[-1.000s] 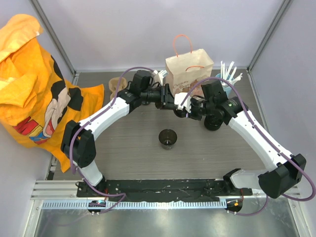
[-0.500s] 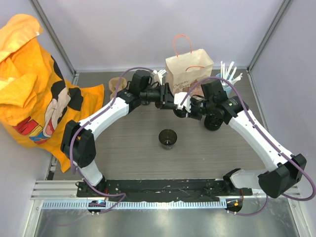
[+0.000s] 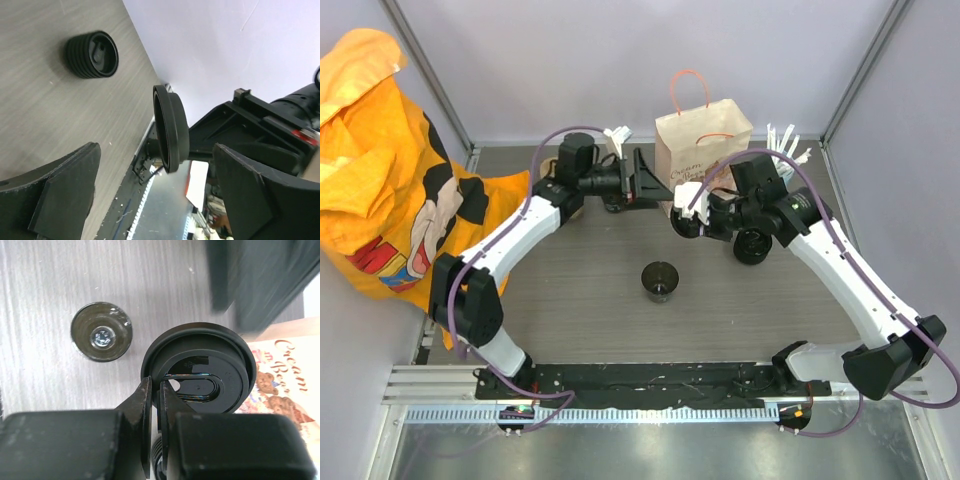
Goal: Pack the takeout coffee
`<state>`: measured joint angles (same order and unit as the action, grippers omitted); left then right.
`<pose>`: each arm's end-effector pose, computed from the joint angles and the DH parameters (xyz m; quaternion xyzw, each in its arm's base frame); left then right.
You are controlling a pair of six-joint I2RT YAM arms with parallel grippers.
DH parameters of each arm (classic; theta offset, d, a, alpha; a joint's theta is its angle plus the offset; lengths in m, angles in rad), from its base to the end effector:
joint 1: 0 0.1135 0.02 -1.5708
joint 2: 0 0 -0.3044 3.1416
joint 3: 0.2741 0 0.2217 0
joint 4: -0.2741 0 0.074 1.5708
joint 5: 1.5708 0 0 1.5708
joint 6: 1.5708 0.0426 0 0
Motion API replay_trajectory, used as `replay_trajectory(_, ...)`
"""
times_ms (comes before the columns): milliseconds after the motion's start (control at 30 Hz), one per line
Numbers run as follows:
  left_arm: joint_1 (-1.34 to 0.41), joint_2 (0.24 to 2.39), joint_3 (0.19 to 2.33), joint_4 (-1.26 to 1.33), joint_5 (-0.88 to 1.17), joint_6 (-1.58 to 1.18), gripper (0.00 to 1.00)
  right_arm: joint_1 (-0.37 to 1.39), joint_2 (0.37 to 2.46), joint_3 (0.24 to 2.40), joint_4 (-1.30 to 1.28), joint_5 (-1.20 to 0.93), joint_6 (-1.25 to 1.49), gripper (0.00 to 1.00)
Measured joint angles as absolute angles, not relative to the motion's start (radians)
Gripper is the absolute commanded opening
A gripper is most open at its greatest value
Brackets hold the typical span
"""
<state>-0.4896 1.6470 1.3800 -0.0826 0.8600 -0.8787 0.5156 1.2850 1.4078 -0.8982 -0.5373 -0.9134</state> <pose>0.3030 -0.1980 0.3837 0.0905 0.7769 -0.5941 0.1880 0.1786 0.1263 0.4138 -0.6601 0.6041 0.1661 0.4144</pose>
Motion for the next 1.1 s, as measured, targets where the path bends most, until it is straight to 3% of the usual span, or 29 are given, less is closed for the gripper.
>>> replay_trajectory(367,-0.303,1.504,1.359,-0.278,0.867,-0.480,1.00,0.650,1.353,1.500,-1.039,-0.417,-0.813,0.01)
replay_trajectory(600,-0.189,1.451,1.203,-0.318,0.989,-0.311,1.00,0.765,1.536,1.573,-1.101,-0.340,-0.682,0.01)
replay_trajectory(800,-0.029,1.418,1.018,-0.281,1.111,-0.257,1.00,0.771,1.557,1.570,-1.108,-0.333,-0.610,0.01)
replay_trajectory(1100,-0.041,1.252,0.891,-0.316,1.051,-0.056,1.00,0.786,1.607,1.567,-1.118,-0.369,-0.544,0.01)
